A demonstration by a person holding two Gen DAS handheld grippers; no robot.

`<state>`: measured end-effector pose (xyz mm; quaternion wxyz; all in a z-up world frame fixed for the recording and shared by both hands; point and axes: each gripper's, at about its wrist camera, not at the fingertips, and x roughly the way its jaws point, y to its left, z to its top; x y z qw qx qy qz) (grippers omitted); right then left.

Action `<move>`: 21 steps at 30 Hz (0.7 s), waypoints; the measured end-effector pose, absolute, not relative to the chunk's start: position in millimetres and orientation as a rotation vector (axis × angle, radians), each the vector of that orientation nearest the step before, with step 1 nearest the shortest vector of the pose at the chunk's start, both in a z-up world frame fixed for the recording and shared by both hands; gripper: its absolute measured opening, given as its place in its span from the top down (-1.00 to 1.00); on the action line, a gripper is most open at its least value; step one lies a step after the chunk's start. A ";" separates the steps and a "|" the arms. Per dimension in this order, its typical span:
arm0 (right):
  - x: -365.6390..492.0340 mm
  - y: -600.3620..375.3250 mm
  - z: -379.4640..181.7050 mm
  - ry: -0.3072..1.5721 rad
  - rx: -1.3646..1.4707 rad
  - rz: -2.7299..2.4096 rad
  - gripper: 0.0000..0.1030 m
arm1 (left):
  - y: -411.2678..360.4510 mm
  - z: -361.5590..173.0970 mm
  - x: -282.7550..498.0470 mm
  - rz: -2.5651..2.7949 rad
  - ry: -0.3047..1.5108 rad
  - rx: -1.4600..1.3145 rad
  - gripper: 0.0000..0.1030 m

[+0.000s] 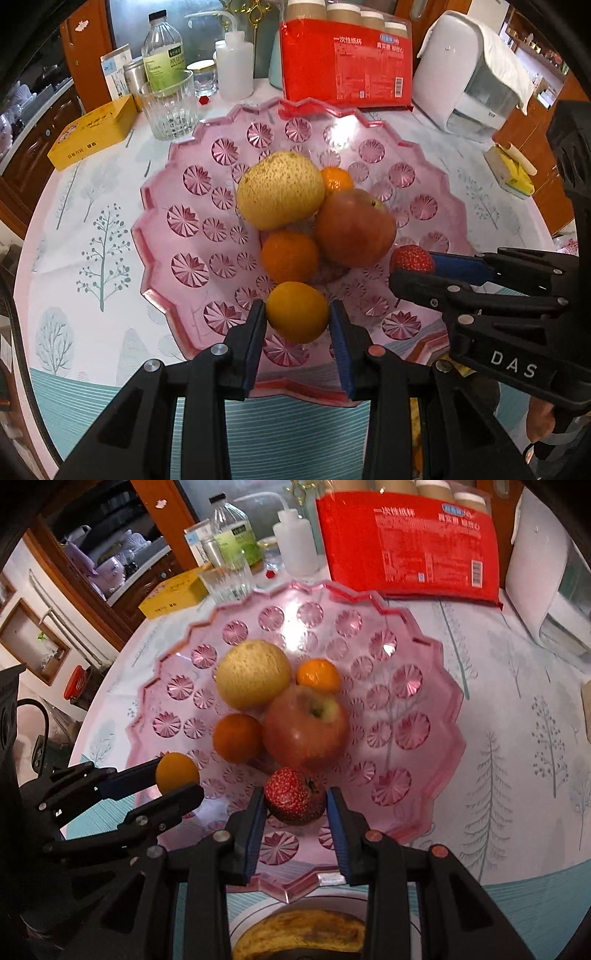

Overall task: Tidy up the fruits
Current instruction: 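Lower the orange and strawberry into the pink bowl and open both tools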

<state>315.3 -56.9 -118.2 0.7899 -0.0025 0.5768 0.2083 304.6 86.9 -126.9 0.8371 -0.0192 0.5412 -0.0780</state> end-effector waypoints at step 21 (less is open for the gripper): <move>298.5 -69.5 -99.7 1.207 0.044 0.439 0.08 | 101.1 -102.7 278.9 -0.093 1.077 -0.086 -0.36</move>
